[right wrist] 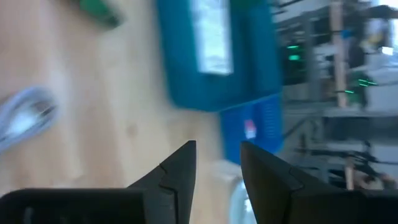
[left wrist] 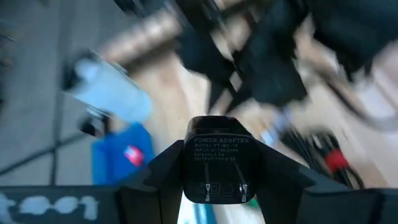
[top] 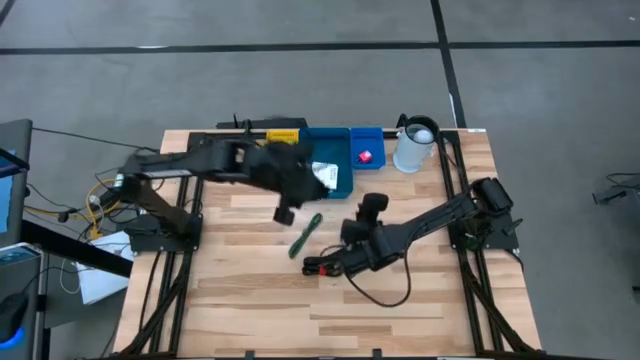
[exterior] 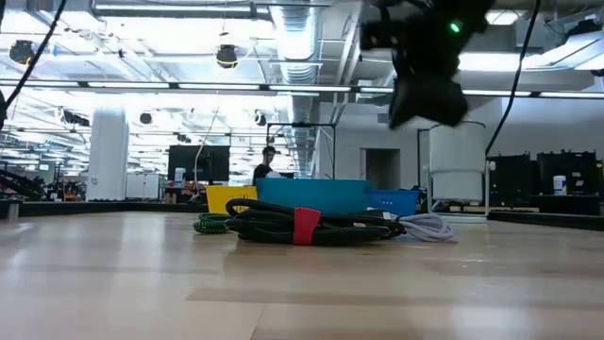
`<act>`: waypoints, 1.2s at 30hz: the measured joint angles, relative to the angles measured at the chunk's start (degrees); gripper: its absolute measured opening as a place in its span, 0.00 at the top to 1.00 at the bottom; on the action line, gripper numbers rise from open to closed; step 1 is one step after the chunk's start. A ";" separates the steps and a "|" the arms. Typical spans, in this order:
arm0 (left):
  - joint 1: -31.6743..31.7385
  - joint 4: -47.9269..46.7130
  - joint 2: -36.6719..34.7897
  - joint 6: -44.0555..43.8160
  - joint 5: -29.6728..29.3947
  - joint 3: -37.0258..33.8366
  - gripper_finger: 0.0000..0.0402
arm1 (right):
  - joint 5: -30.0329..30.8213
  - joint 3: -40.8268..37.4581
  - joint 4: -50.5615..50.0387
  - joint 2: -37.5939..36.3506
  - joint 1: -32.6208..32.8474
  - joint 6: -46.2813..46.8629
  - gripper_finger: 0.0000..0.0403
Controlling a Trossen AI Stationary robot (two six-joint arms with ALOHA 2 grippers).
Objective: Pick and place items into bin
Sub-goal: Put the black charger adapter into the blue bin
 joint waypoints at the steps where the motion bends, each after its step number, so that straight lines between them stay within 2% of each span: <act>1: 0.39 1.95 -1.33 -0.53 -0.02 0.10 0.63 | 1.84 1.33 -1.65 0.00 -0.33 1.20 0.71; 8: 2.86 10.78 -8.14 -6.77 2.19 0.10 0.64 | 16.45 8.78 -12.93 -1.43 -1.47 13.69 0.71; 14: 3.50 12.37 -10.13 -10.57 2.66 0.10 0.64 | 31.76 8.23 -16.10 -9.13 1.57 27.48 0.71; 16: 3.47 12.80 -10.13 -11.24 2.69 0.10 0.64 | 35.08 6.82 -15.87 -12.25 3.56 29.98 0.71; 22: 3.50 16.28 -10.10 -11.20 3.13 -3.27 0.64 | 35.35 0.89 -14.81 -21.51 8.51 35.83 0.74; 25: 3.52 18.46 -10.06 -10.95 3.22 -5.46 0.64 | 35.29 -3.97 -11.21 -26.41 11.48 39.10 0.78; 30: 3.52 22.05 -10.06 -10.90 4.91 -8.91 0.64 | 35.30 -12.93 1.70 -35.42 15.88 40.81 0.86; 36: 3.52 24.07 -9.81 -10.90 5.14 -9.74 0.63 | 34.01 -25.33 22.25 -43.48 17.51 40.81 0.96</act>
